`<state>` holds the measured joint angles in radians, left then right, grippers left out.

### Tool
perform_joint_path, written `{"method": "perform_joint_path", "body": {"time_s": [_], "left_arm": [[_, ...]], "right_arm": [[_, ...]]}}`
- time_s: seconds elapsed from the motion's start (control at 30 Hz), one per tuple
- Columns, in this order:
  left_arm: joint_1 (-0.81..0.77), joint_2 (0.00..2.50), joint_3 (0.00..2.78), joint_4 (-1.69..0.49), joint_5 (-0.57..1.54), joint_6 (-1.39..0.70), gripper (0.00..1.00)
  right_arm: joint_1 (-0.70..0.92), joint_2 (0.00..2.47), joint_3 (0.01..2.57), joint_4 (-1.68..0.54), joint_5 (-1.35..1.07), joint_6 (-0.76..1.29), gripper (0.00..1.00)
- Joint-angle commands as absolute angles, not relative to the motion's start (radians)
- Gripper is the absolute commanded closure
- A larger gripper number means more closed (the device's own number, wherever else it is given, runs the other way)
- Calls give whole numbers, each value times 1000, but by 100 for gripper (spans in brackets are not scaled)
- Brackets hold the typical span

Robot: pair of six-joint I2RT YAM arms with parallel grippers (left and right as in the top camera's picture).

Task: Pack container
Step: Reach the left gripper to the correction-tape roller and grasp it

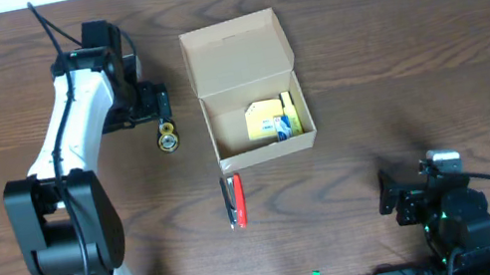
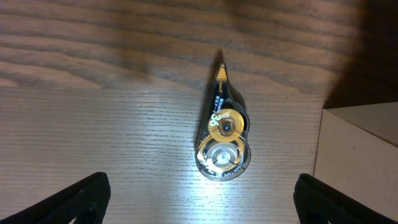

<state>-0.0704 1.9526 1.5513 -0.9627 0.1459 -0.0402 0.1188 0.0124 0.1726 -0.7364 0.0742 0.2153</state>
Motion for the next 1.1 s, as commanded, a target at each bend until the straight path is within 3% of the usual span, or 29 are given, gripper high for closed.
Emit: {"method": "perform_joint_path", "body": {"time_s": [0.0, 0.77, 0.9, 1.07], "left_arm": [[-77, 1989, 1570, -970, 124, -27, 5], [-107, 2146, 1570, -956, 123, -33, 5], [-115, 2176, 1570, -952, 122, -33, 0], [-128, 2195, 1570, -952, 120, -33, 16]], "right_arm": [[112, 6, 162, -739, 71, 201, 1], [112, 6, 162, -739, 71, 201, 1], [112, 6, 162, -739, 71, 201, 1], [113, 6, 162, -739, 71, 201, 1]]}}
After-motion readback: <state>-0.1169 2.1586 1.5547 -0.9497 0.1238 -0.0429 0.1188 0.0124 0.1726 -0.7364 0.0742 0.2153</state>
